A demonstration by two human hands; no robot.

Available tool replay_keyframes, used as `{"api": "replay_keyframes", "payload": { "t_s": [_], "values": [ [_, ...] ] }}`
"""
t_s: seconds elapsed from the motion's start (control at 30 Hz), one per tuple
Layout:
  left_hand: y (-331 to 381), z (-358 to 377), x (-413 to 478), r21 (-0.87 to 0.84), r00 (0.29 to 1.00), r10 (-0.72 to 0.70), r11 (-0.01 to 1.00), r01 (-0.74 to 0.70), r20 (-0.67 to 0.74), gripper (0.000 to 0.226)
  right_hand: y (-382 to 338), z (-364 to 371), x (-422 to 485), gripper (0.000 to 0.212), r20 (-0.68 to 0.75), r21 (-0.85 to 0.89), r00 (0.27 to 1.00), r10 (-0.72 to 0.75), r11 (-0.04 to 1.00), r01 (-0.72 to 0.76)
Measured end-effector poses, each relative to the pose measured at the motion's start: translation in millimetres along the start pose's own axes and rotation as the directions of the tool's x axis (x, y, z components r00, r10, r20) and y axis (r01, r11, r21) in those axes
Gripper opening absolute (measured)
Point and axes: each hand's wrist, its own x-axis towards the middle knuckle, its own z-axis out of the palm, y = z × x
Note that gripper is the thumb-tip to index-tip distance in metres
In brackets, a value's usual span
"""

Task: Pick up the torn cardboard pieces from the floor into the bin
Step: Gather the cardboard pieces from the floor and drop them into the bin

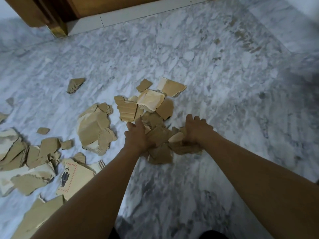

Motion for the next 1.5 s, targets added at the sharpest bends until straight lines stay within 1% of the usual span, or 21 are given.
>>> {"api": "replay_keyframes", "payload": {
  "t_s": [0.03, 0.1, 0.17, 0.23, 0.3, 0.37, 0.43, 0.5, 0.53, 0.6, 0.67, 0.77, 0.9, 0.97, 1.03, 1.17, 1.23, 1.3, 1.33, 1.43, 1.5],
  "values": [
    [1, -1, 0, -0.063, 1.0, -0.01, 0.998, 0.01, -0.004, 0.097, 3, 1, 2, 0.087, 0.036, 0.021, 0.999, 0.012, 1.0, -0.013],
    [2, -5, 2, -0.073, 1.0, -0.009, 0.997, 0.011, 0.028, 0.101, 5, 2, 5, 0.078, 0.092, 0.03, 0.996, 0.006, 1.0, -0.009],
    [1, -6, 5, 0.011, 0.999, -0.014, 1.0, 0.014, 0.044, 0.102, 6, 4, 7, 0.07, 0.132, 0.064, 0.991, -0.033, 0.998, 0.025],
    [4, -8, 6, 0.126, 0.998, -0.052, 0.991, 0.048, 0.026, 0.103, 6, 4, 6, 0.054, 0.166, 0.133, 0.983, -0.081, 0.989, 0.059],
    [7, -12, 9, 0.176, 0.999, -0.053, 0.983, 0.051, 0.01, 0.105, 8, 1, 6, 0.05, 0.204, 0.169, 0.972, -0.115, 0.982, 0.081],
    [7, -16, 12, 0.162, 0.999, -0.023, 0.987, 0.019, 0.027, 0.103, 13, -5, 1, 0.051, 0.209, 0.202, 0.97, -0.125, 0.976, 0.082],
    [2, -16, 17, 0.1, 0.997, -0.022, 0.995, 0.014, 0.07, 0.104, 21, -12, -4, 0.035, 0.211, 0.244, 0.972, -0.099, 0.969, 0.046],
    [-2, -16, 17, 0.047, 0.99, -0.039, 0.998, 0.033, 0.139, 0.106, 30, -21, -6, 0.035, 0.209, 0.276, 0.975, -0.073, 0.961, 0.013],
    [-3, -20, 17, 0.067, 0.986, -0.011, 0.998, 0.0, 0.165, 0.098, 31, -28, -8, 0.037, 0.185, 0.289, 0.98, -0.066, 0.957, 0.009],
    [-5, -33, 17, 0.093, 0.976, 0.074, 0.991, -0.094, 0.207, 0.069, 30, -37, -9, 0.041, 0.165, 0.302, 0.983, -0.076, 0.953, 0.023],
    [-8, -51, 18, 0.016, 0.953, 0.115, 0.992, -0.124, 0.28, 0.046, 26, -44, -13, 0.042, 0.183, 0.302, 0.98, -0.084, 0.953, 0.026],
    [-11, -92, 14, -0.206, 0.913, 0.094, 0.978, -0.011, 0.396, 0.034, 11, -52, -29, 0.042, 0.267, 0.367, 0.958, -0.101, 0.93, -0.004],
    [-13, -147, 16, -0.283, 0.926, 0.087, 0.959, 0.022, 0.368, 0.024, -23, -57, -42, 0.038, 0.315, 0.256, 0.928, -0.202, 0.959, 0.122],
    [-18, -160, 23, -0.241, 0.938, 0.079, 0.97, 0.005, 0.337, 0.024, -38, -55, -38, 0.041, 0.286, 0.239, 0.934, -0.215, 0.96, 0.148],
    [-24, -164, 27, -0.115, 0.932, 0.084, 0.992, -0.046, 0.352, 0.018, -51, -52, -35, 0.036, 0.273, 0.243, 0.936, -0.222, 0.957, 0.156],
    [-38, -153, 32, 0.172, 0.897, 0.055, 0.975, -0.144, 0.44, 0.014, -82, -25, -35, 0.029, 0.24, 0.062, 0.924, -0.296, 0.955, 0.29],
    [-46, -147, 35, 0.202, 0.884, 0.043, 0.967, -0.153, 0.466, 0.017, -95, -4, -35, 0.05, 0.117, -0.061, 0.905, -0.408, 0.907, 0.417],
    [-56, -143, 39, 0.201, 0.884, 0.051, 0.966, -0.161, 0.464, 0.014, -104, 10, -32, 0.07, -0.001, -0.19, 0.843, -0.537, 0.828, 0.527],
    [-60, -143, 41, 0.197, 0.886, 0.059, 0.966, -0.166, 0.46, 0.012, -108, 11, -29, 0.079, -0.017, -0.245, 0.816, -0.578, 0.794, 0.557],
    [-73, -146, 47, 0.197, 0.889, 0.07, 0.964, -0.176, 0.453, 0.013, -120, 2, -19, 0.104, 0.061, -0.367, 0.788, -0.612, 0.721, 0.588],
    [-79, -148, 50, 0.202, 0.895, 0.074, 0.963, -0.178, 0.44, 0.027, -129, -3, -13, 0.115, 0.11, -0.445, 0.775, -0.623, 0.666, 0.599]
  ]
}}
